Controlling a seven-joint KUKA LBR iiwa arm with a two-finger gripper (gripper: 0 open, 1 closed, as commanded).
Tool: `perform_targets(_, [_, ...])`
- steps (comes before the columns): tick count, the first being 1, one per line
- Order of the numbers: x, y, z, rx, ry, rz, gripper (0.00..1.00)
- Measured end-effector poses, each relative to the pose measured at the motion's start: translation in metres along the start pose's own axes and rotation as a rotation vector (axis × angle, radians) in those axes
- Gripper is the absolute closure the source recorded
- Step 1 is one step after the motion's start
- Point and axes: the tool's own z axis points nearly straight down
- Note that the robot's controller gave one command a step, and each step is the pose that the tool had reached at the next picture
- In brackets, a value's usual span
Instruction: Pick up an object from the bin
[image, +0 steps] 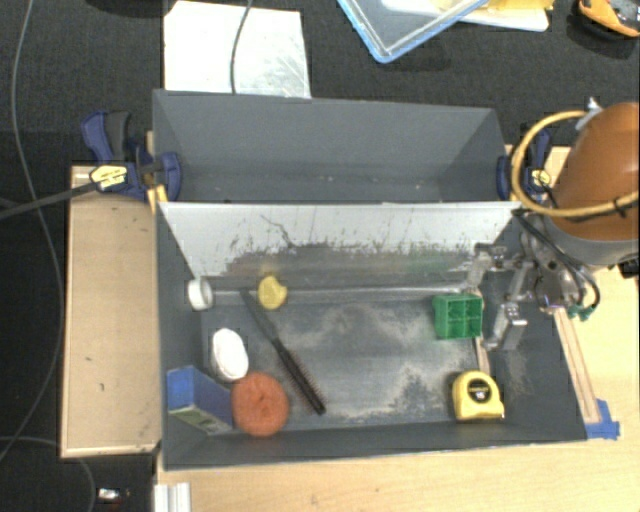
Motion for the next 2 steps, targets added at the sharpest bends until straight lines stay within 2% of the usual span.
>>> perform_targets(1, [-0.001,0.001,-0.005,0.001,-0.008,-0.003,0.00])
perform_targets(2, [-0.035,-0.023,0.085,0.002,-0.013,-0.052,0.00])
